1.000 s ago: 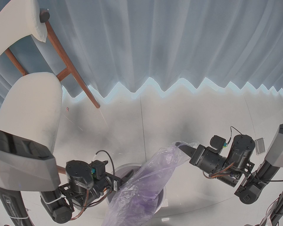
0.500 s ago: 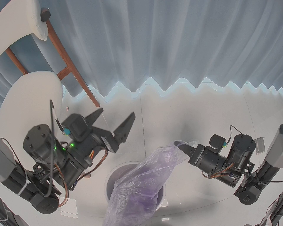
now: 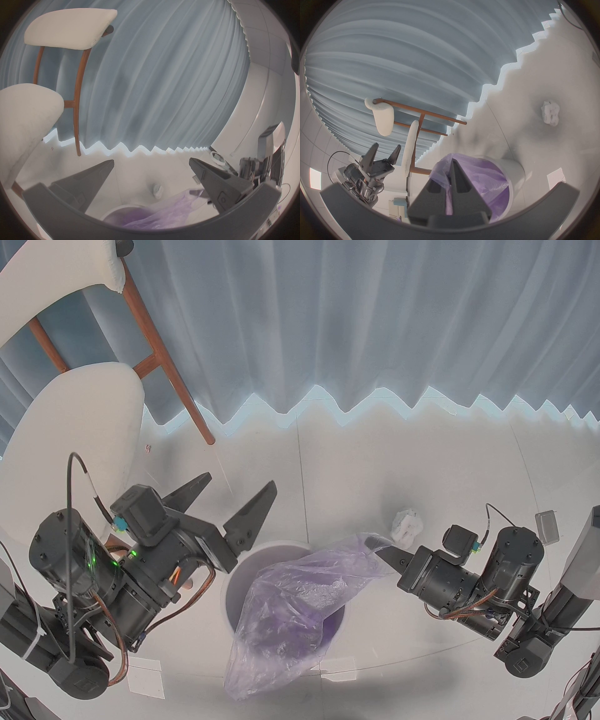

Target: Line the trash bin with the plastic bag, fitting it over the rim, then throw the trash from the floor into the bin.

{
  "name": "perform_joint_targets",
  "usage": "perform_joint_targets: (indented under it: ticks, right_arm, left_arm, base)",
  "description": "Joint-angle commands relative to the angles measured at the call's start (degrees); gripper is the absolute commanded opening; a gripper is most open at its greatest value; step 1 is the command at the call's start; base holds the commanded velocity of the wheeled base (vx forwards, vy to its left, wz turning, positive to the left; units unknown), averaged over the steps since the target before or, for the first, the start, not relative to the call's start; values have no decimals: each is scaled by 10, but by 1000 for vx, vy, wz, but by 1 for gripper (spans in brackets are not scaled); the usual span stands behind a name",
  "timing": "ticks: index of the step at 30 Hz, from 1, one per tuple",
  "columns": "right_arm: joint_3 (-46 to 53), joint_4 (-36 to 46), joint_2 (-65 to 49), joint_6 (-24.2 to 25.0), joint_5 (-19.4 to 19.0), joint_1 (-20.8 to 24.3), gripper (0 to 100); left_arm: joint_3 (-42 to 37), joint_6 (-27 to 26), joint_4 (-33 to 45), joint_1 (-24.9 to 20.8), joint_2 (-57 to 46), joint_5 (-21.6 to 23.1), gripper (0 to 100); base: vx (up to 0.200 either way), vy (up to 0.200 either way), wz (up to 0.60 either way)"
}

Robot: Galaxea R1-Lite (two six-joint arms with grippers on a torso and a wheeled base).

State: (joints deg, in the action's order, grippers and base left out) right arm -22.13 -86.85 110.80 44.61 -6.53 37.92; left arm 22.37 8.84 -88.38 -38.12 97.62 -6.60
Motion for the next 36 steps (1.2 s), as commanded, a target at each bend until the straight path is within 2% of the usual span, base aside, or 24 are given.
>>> perform_joint_targets:
  ticks: [1, 2, 3, 7, 9, 14, 19, 23, 26, 30, 34, 36]
  right_arm:
    - [-4, -5, 9, -1, 0, 0, 0]
    - [-4, -5, 9, -1, 0, 0, 0]
    - [-6, -6, 9, -2, 0, 0, 0]
    - [-7, -13, 7, -2, 1, 0, 0]
    - [-8, -28, 8, -2, 1, 0, 0]
    - [-27, -31, -3, -7, 1, 3, 0]
    - [-42, -31, -8, -37, 9, 5, 0]
    - [-36, -31, -16, -67, 9, 7, 0]
    - [-39, -31, -31, -65, 10, 12, 0]
    - [-35, -28, -77, -46, 6, 14, 0]
    - [-30, -27, -112, -14, -12, 15, 0]
    - [-18, -27, -121, -7, -33, 14, 0]
  left_arm:
    - [156, 104, 4, 37, 0, -3, 100]
    - [156, 104, 4, 37, 0, -3, 100]
    - [176, 188, 1, 35, 1, -1, 100]
    - [190, 312, 4, 35, -3, 11, 100]
    - [190, 367, 1, 38, -6, 32, 100]
    - [163, 449, 1, 62, -11, 70, 100]
    - [136, 474, 2, 96, 6, 124, 100]
    - [138, 489, 8, 119, 56, 145, 100]
    - [136, 490, 29, 130, 68, 154, 100]
    - [132, 458, 54, 140, 80, 158, 100]
    - [105, 368, 59, 145, 86, 165, 100]
    - [81, 332, 65, 150, 86, 191, 100]
  base:
    - [0, 0, 0]
    - [0, 0, 0]
    - [0, 0, 0]
    - [0, 0, 0]
    - [0, 0, 0]
    - [0, 0, 0]
    - [0, 0, 0]
    - [0, 0, 0]
    - [0, 0, 0]
    - [0, 0, 0]
    - [0, 0, 0]
    - [0, 0, 0]
